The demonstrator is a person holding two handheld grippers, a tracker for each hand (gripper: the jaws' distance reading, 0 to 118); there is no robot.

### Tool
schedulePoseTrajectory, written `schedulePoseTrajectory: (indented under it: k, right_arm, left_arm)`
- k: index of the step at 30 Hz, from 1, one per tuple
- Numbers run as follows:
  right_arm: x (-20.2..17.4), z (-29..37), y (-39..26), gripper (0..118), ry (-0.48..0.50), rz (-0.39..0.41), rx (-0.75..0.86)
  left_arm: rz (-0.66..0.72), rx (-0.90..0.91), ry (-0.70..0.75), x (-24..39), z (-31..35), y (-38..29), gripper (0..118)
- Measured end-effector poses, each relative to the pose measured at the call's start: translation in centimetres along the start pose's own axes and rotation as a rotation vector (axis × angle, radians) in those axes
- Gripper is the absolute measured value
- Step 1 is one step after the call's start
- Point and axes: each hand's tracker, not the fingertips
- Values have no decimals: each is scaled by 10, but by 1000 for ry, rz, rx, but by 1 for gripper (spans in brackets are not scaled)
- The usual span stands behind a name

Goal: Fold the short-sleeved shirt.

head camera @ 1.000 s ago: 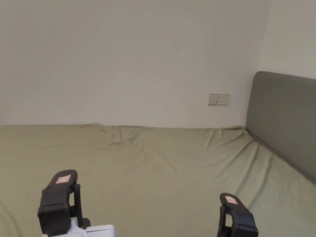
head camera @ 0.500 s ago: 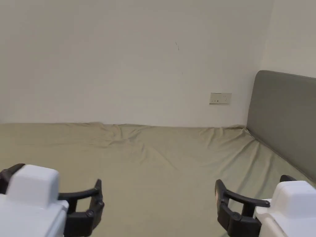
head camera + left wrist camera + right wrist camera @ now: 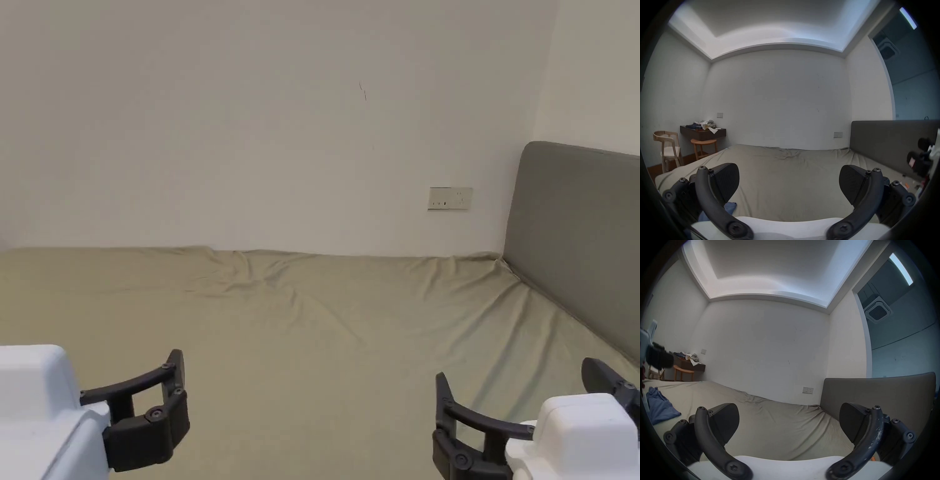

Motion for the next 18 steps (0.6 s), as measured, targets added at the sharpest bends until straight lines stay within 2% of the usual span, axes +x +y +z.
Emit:
schedulePoseTrajectory:
  k: [3, 11, 18]
  right_arm:
    - [0, 0, 1, 118, 3, -34, -9]
    - [4, -5, 0, 118, -1, -38, -32]
    - [9, -6, 0, 118, 4, -83, -42]
  left_arm:
    - [6, 26, 55, 2, 3, -7, 118]
    - [-19, 18, 16, 1, 5, -5, 118]
    - [-12, 5, 28, 0, 3, -5, 118]
